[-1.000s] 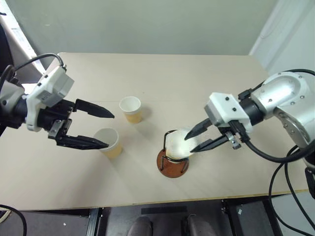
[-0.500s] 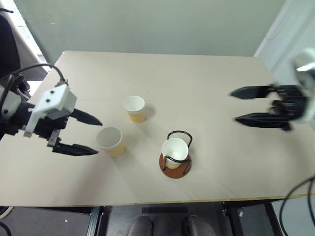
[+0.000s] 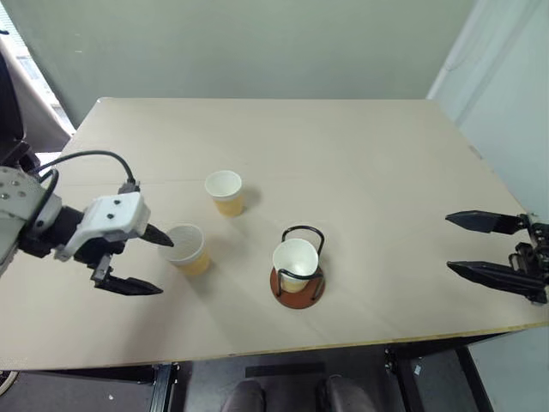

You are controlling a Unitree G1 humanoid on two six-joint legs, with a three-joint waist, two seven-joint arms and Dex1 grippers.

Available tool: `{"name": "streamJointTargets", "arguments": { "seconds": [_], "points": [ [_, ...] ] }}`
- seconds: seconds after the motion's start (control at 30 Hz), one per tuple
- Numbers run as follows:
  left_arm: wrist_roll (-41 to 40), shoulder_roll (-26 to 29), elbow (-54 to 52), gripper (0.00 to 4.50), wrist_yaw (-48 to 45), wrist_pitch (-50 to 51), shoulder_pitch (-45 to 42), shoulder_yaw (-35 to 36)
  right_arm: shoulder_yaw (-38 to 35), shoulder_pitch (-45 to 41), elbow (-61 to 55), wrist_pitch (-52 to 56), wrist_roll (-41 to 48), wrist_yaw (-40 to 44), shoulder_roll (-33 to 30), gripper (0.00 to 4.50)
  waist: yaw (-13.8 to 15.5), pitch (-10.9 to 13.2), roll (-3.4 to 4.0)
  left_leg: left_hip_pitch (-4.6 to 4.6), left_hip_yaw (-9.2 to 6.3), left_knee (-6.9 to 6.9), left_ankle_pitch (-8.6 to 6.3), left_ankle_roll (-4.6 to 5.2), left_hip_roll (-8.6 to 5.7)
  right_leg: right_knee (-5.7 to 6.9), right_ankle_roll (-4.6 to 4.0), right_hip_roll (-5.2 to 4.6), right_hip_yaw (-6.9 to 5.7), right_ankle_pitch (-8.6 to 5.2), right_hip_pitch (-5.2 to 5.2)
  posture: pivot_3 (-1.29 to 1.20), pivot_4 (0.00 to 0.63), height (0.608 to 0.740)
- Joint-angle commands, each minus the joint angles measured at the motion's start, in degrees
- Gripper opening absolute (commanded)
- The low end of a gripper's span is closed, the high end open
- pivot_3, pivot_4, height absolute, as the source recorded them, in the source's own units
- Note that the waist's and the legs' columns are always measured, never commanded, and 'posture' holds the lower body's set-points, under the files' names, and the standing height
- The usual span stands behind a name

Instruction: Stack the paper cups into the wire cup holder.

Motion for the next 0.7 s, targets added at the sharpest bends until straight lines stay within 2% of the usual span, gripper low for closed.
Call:
{"name": "streamJointTargets", "arguments": {
  "seconds": [0.03,0.2,0.3,0.63,0.67,0.7],
  "points": [
    [3.6,-0.1,0.9,4.5,-1.9,-3.9,-0.8,-1.9,0.1,-0.6,-2.4,-0.9,3.3,-1.6,-0.5,4.47,0.0,0.0,0.0,-0.01,0.0,-0.01,-0.02,0.01,-0.01,-0.01,-0.01,0.0,0.0,0.0,0.0,0.0,0.15,0.74],
    [7.0,-5.3,0.9,4.5,-1.9,-4.4,-4.8,-6.7,0.8,0.2,-4.7,-1.6,5.4,-2.9,-0.8,4.47,0.4,0.0,0.0,-0.08,-0.03,-0.02,-0.1,0.05,-0.03,-0.1,-0.05,-0.02,0.0,-0.03,0.0,0.0,0.15,0.74],
    [7.6,-7.1,0.2,3.91,-1.9,-3.2,-6.6,-8.4,0.2,1.5,-6.7,-2.5,6.6,-2.8,-0.5,4.5,0.4,0.0,-0.02,-0.16,-0.05,-0.01,-0.11,0.04,-0.05,-0.14,-0.05,-0.03,-0.01,-0.03,-0.03,0.0,0.15,0.74],
    [6.6,-7.3,-1.5,0.22,-1.9,-0.2,-10.0,-12.2,1.9,3.9,-10.9,-3.9,9.8,-5.7,-0.6,4.5,0.4,0.0,-0.02,-0.12,-0.03,0.04,-0.1,0.03,-0.05,-0.11,-0.04,-0.03,-0.01,-0.02,-0.01,0.0,0.15,0.74],
    [6.4,-7.0,-1.8,0.03,-1.9,0.0,-10.3,-12.6,2.1,3.8,-10.9,-4.1,9.9,-6.0,-0.8,4.5,0.4,0.0,-0.02,-0.12,-0.03,0.04,-0.1,0.03,-0.05,-0.11,-0.04,-0.03,-0.01,-0.02,-0.01,0.0,0.15,0.74],
    [6.3,-6.7,-1.9,0.03,-1.9,0.2,-10.5,-12.9,2.2,3.8,-10.9,-4.2,10.0,-6.2,-0.9,4.5,0.4,0.0,-0.01,-0.11,-0.03,0.04,-0.1,0.03,-0.05,-0.11,-0.04,-0.03,-0.01,-0.02,0.0,0.0,0.15,0.74]
  ]
}}
